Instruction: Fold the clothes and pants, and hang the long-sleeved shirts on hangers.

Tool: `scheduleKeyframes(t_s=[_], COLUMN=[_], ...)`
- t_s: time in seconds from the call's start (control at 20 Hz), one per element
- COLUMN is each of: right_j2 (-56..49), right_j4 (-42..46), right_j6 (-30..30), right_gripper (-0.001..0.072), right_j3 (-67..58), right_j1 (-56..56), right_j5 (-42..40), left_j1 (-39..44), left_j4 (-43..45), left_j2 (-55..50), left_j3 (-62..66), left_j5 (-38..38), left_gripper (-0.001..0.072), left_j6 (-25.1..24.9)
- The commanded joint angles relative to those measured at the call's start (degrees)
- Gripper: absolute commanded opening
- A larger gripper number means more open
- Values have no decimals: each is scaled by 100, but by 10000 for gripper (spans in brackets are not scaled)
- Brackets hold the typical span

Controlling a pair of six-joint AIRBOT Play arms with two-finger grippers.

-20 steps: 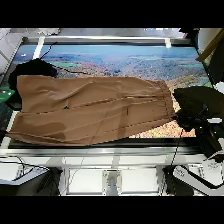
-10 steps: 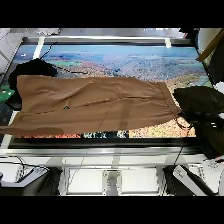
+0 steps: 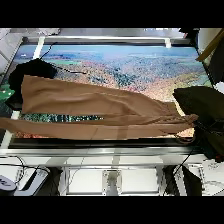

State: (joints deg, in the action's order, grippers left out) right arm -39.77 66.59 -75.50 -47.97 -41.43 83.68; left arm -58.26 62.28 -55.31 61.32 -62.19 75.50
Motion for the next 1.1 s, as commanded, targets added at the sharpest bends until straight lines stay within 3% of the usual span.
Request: scheduleKeyframes(t_s=[0.0,0.2,0.55,0.7,0.85,1.05], right_j2=[-424,-1749,-3519,-3801,-3862,-3862], right_j4=[-142,-463,-1451,-1711,-1703,-1738], right_j6=[-210,-544,-654,-656,-1034,-1539], right_gripper=[28,28,28,29,29,29], right_j3=[-24,-28,-37,-35,-35,-37], right_j1=[275,951,1725,1803,1790,1792], right_j5=[-321,-1585,-3783,-4159,-4360,-4690], left_j1=[977,2024,3206,3427,3453,3473], left_j4=[450,2194,3088,3403,4124,4157], left_j2=[-262,-1298,-3252,-3869,-4199,-4306], left_j3=[546,1266,2251,2546,2782,2844], left_j5=[1165,1683,2555,2599,2627,2979], left_gripper=[10,10,10,10,10,10], left_j6=[682,1941,2658,2664,3458,3567])
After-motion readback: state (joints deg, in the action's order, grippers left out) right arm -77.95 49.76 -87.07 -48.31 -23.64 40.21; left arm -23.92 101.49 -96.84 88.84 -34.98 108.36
